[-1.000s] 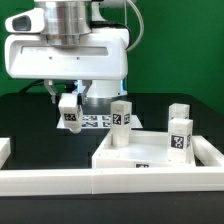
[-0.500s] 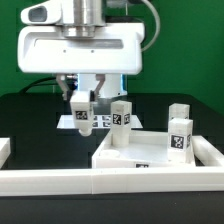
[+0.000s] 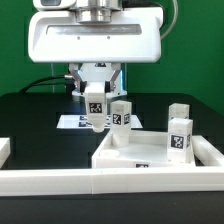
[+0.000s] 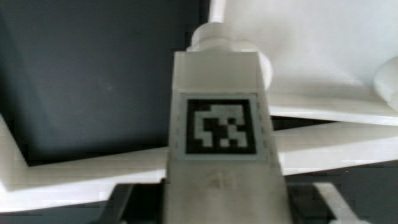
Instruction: Assemble square table
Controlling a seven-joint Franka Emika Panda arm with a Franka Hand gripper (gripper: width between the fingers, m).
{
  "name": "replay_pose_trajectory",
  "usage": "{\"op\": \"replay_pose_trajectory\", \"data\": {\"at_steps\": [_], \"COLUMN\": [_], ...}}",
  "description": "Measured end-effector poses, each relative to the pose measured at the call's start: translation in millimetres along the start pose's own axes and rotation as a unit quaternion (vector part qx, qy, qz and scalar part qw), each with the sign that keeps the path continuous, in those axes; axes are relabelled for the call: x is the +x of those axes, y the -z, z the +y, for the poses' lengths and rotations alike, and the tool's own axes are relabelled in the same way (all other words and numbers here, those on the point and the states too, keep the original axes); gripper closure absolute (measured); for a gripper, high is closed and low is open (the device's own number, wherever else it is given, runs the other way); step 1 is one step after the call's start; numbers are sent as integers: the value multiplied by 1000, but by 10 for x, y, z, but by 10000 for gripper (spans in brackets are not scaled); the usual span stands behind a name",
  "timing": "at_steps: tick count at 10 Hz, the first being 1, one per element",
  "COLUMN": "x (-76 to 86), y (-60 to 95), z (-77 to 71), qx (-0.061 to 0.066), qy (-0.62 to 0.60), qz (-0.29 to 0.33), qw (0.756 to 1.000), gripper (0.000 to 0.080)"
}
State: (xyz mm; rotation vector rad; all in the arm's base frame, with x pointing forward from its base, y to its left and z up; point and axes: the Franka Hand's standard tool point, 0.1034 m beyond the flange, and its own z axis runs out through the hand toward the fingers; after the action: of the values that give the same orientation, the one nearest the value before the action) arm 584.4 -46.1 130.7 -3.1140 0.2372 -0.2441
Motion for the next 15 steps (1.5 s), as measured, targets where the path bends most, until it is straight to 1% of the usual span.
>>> {"op": "replay_pose_trajectory", "data": {"at_steps": [1,2,3,4,5,6,7,8,9,10,11,12,13,14,15], "x": [-1,62,55,47,104,121,116,159,141,100,130,100,82,80,73], "y": [-3,1,-13,-16,1,-8,-9,20,29,-8,4,-14,-29,-33,-53], "z": [-4,-32,-114,-203,-261,-292,-258,-208,-169,-176,-166,-167,-199,-223,-219], "qx": [0,-3,-2,4,5,4,2,-3,-10,-10,-12,-13,-12,-11,-12], "qy": [0,-1,-1,-2,1,7,6,8,8,9,10,10,12,14,16], "qz": [1,46,76,65,77,87,84,108,143,139,151,151,150,150,149], "qw": [1000,999,997,998,997,996,996,994,990,990,988,988,989,988,989], "gripper": [508,508,508,508,508,508,508,508,508,508,508,508,508,508,508]}}
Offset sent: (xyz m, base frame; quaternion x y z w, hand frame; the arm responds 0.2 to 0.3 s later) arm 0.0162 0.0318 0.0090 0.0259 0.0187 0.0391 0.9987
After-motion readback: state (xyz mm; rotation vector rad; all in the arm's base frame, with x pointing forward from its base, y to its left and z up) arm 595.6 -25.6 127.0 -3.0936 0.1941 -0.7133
